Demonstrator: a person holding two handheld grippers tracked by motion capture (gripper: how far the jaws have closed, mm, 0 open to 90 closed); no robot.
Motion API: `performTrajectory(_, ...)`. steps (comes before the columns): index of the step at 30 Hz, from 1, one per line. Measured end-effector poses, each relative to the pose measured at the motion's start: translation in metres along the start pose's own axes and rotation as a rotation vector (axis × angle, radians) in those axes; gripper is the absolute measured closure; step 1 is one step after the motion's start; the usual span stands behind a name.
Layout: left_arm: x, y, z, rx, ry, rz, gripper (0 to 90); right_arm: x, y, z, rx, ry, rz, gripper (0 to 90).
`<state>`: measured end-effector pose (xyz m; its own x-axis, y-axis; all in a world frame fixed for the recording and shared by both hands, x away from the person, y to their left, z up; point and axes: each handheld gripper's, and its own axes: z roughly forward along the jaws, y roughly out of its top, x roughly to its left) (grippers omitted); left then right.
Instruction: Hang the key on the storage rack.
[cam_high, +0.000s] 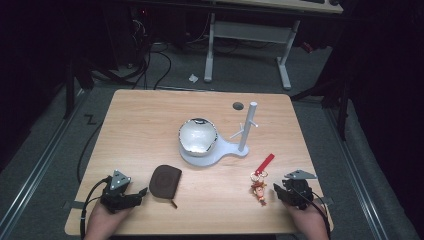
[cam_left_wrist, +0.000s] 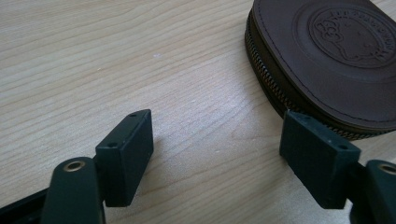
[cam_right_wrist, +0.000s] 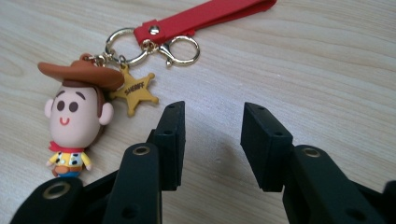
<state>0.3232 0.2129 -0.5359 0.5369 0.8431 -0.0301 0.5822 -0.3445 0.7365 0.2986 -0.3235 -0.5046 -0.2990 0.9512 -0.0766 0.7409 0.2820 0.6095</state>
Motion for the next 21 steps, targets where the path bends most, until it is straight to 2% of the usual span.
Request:
performTrajectory(8,-0.001,0.0,0.0,0.003,0.01,0.009,26.3,0.0,0.007,0.003,0.065,0.023,-0.02,60.6)
performTrajectory(11,-0.002,-0.001,0.0,0.003,0.011,0.009,26.6,0.003,0.01,0.004,0.089,0.029,-0.041,60.6)
performTrajectory(14,-0.001,-0.001,0.0,-0.001,0.011,0.002,26.9,0.007,0.015,0.002,0.127,0.031,-0.084,59.8)
performTrajectory(19,-0.001,-0.001,0.0,0.0,0.012,0.005,26.9,0.01,0.02,0.0,0.175,0.038,-0.106,58.2)
performTrajectory(21,-0.001,-0.001,0.0,0.0,0.011,0.004,26.9,0.015,0.023,-0.001,0.217,0.028,-0.146,57.6)
